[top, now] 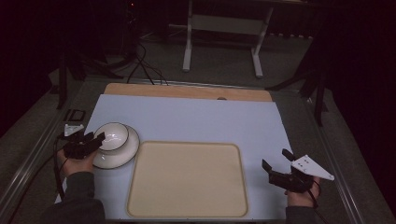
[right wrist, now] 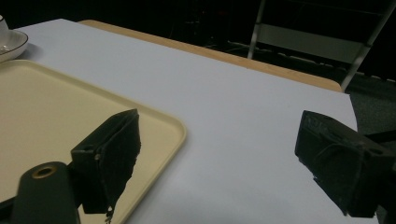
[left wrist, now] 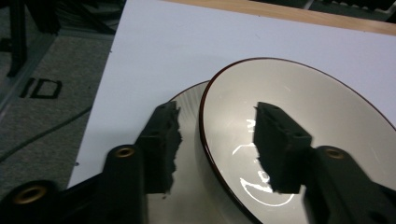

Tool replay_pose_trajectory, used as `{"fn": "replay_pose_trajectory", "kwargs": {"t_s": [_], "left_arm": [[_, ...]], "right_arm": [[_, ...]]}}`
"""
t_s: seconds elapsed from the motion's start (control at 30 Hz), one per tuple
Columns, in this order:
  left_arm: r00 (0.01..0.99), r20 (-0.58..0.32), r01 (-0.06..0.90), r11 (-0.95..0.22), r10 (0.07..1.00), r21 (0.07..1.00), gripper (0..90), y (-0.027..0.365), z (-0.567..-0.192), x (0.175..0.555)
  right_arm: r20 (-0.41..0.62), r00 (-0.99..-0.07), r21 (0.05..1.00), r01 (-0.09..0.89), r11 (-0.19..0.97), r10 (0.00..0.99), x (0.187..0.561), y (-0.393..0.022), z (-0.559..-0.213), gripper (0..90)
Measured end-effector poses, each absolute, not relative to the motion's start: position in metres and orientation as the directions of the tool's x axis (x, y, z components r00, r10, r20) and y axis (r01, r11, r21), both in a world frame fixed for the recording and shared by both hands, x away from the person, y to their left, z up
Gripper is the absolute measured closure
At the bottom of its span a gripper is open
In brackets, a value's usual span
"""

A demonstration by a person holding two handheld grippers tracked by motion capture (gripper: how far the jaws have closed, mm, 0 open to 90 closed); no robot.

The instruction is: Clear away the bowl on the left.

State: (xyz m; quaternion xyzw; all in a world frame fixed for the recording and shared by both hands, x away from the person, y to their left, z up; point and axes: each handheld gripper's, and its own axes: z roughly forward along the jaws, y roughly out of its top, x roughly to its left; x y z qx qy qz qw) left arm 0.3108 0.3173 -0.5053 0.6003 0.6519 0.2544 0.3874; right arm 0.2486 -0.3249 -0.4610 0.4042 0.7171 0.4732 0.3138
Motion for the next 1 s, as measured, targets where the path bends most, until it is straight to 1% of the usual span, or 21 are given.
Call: {"fn": "replay_pose_trajectory", "kwargs": {"t_s": [0.03,0.07,0.2,0.33,0.37,0.6,0.63,0.67,0.77,0.83,0.87,0.9,1.0], "left_arm": [[0.021,-0.200,0.585,0.150,0.980,0.797,54.9,0.317,-0.505,0.311],[0.030,-0.224,0.598,0.162,0.974,0.785,57.8,0.319,-0.508,0.311],[0.040,-0.227,0.611,0.156,0.973,0.777,63.3,0.319,-0.509,0.312],[0.041,-0.224,0.614,0.153,0.974,0.774,65.6,0.320,-0.511,0.313],[0.040,-0.235,0.624,0.160,0.971,0.765,66.2,0.321,-0.514,0.314],[0.040,-0.254,0.627,0.174,0.966,0.759,65.7,0.321,-0.516,0.315],[0.049,-0.272,0.640,0.179,0.961,0.748,63.2,0.321,-0.517,0.317],[0.055,-0.284,0.643,0.184,0.957,0.743,62.7,0.321,-0.518,0.317],[0.062,-0.309,0.650,0.196,0.949,0.735,62.0,0.322,-0.519,0.318],[0.075,-0.341,0.660,0.210,0.937,0.721,61.8,0.324,-0.520,0.319],[0.075,-0.341,0.660,0.210,0.937,0.721,61.7,0.324,-0.520,0.319],[0.086,-0.374,0.670,0.224,0.923,0.708,61.6,0.325,-0.521,0.319],[0.093,-0.389,0.674,0.229,0.917,0.702,62.7,0.326,-0.522,0.320]], "right_arm": [[-0.067,-0.476,0.932,0.283,0.225,0.877,0.249,-0.325,-0.461,13.9],[-0.066,-0.479,0.931,0.286,0.227,0.875,0.249,-0.325,-0.461,13.9],[-0.067,-0.476,0.932,0.283,0.225,0.877,0.249,-0.326,-0.461,13.9],[-0.066,-0.476,0.932,0.284,0.225,0.877,0.249,-0.326,-0.461,13.9],[-0.066,-0.477,0.932,0.284,0.225,0.876,0.249,-0.326,-0.461,13.9],[-0.064,-0.478,0.932,0.286,0.224,0.876,0.249,-0.326,-0.461,13.9],[-0.061,-0.476,0.932,0.287,0.221,0.877,0.249,-0.326,-0.461,13.9],[-0.062,-0.476,0.932,0.287,0.221,0.877,0.249,-0.326,-0.461,13.9],[-0.060,-0.478,0.932,0.287,0.221,0.877,0.249,-0.326,-0.461,13.9],[-0.060,-0.479,0.932,0.289,0.221,0.876,0.249,-0.326,-0.461,13.9],[-0.060,-0.479,0.931,0.289,0.221,0.876,0.250,-0.326,-0.461,13.9],[-0.060,-0.479,0.931,0.289,0.222,0.876,0.250,-0.326,-0.461,13.9],[-0.059,-0.479,0.932,0.288,0.221,0.876,0.249,-0.326,-0.461,13.9]]}}
